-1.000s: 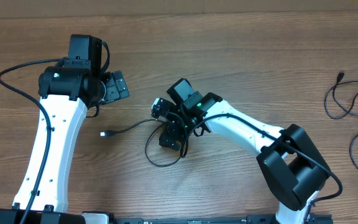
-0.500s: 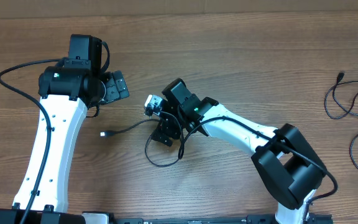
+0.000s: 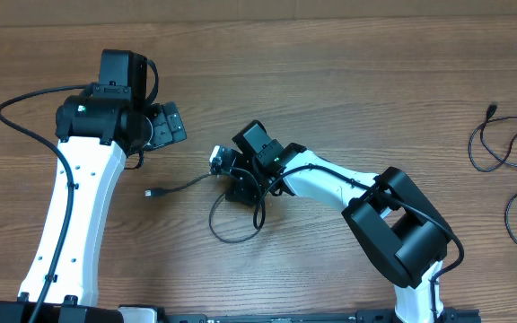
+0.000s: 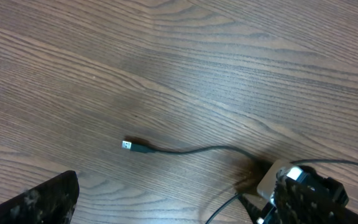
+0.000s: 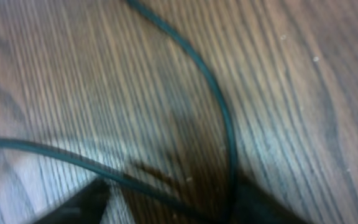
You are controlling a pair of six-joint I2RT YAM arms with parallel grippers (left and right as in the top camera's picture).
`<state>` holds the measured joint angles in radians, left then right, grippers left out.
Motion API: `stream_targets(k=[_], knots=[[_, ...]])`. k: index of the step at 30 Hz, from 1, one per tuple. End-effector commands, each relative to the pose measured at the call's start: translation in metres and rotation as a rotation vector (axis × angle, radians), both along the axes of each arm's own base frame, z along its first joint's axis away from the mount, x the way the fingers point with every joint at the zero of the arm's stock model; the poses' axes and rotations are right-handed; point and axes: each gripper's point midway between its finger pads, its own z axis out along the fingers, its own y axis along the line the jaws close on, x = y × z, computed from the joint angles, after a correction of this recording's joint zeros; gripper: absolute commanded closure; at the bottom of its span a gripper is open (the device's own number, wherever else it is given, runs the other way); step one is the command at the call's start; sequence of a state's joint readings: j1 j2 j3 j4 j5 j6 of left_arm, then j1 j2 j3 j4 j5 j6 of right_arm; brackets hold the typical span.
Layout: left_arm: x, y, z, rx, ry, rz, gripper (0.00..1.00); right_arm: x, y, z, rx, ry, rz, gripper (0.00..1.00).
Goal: Untangle cables
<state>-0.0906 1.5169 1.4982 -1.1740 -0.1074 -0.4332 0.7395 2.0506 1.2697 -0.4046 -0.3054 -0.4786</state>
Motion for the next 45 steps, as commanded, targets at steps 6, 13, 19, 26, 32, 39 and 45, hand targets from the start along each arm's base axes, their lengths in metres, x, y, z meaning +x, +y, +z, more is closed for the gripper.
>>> stream_targets(k=[6,13,19,26,32,39,45], knots=[[0.003,0.000,0.002,0.004,-0.008,-0.019,0.00,0.017,-0.030,-0.027,-0.173,-0.073,-0.086,0.80],[0.003,0.000,0.003,0.004,-0.008,-0.018,0.00,0.051,-0.065,-0.027,-0.306,-0.197,-0.222,0.91],[0.003,0.000,0.003,0.004,-0.008,-0.019,0.00,0.098,-0.108,-0.021,-0.253,-0.185,-0.480,0.94],[0.003,0.000,0.003,0.004,-0.008,-0.019,0.00,0.186,-0.227,0.008,-0.147,-0.202,-0.902,0.85],[0.003,0.000,0.003,0.004,-0.008,-0.019,0.00,0.250,-0.324,0.069,0.017,-0.270,-1.162,0.78],[0.003,0.000,0.003,0.004,-0.008,-0.018,0.01,0.277,-0.443,0.135,0.284,-0.276,-1.380,0.64],[0.003,0.000,0.003,0.004,-0.008,-0.019,0.00,0.259,-0.430,0.119,0.274,-0.166,-1.265,0.61]])
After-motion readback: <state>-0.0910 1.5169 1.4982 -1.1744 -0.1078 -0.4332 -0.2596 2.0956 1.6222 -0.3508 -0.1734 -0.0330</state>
